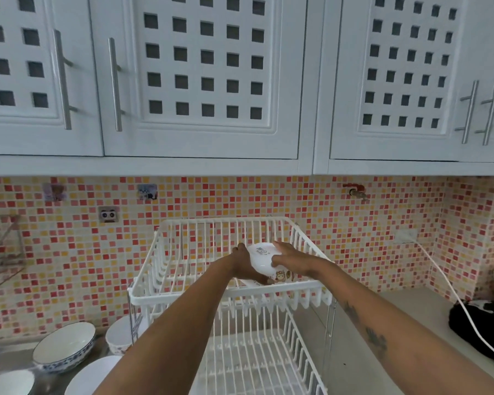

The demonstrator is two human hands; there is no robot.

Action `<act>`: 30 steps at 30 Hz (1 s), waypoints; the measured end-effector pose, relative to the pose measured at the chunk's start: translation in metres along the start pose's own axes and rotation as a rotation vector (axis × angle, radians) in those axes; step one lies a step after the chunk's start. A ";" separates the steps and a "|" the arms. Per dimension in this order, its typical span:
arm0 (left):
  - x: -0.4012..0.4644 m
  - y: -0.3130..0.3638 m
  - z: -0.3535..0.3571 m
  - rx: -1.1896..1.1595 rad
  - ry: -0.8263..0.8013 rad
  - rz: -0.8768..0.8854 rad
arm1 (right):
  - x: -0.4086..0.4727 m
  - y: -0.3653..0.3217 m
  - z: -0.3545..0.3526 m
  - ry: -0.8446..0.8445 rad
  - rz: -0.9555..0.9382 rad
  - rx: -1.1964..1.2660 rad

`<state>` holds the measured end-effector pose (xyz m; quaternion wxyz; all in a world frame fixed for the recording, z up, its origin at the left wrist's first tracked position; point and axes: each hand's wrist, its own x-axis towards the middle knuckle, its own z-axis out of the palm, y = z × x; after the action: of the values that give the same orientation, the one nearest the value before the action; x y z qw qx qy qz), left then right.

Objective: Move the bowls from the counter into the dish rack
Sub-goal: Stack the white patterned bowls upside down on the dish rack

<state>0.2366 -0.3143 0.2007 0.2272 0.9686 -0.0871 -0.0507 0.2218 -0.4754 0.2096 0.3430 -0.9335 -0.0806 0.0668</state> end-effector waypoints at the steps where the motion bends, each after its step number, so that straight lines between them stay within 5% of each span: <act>1: -0.002 0.001 0.000 0.010 -0.013 0.011 | 0.000 0.000 0.000 -0.001 -0.001 0.008; 9: -0.033 -0.028 -0.039 -0.194 0.079 0.063 | -0.004 -0.033 -0.010 0.179 -0.163 0.074; 17: -0.124 -0.110 -0.118 -0.662 0.459 0.014 | -0.014 -0.172 0.066 0.203 -0.501 0.432; 21: -0.183 -0.185 -0.138 -0.727 0.597 -0.146 | -0.030 -0.231 0.126 0.107 -0.567 0.613; 24: -0.214 -0.243 -0.130 -0.720 0.550 -0.297 | -0.038 -0.260 0.174 -0.038 -0.577 0.665; 30: -0.227 -0.331 -0.075 -0.797 0.512 -0.519 | -0.013 -0.264 0.283 -0.276 -0.337 0.715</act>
<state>0.0728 0.0531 0.1328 0.5712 0.7783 0.2393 0.1036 0.1305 -0.1013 0.1684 0.6375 -0.7118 -0.2490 0.1579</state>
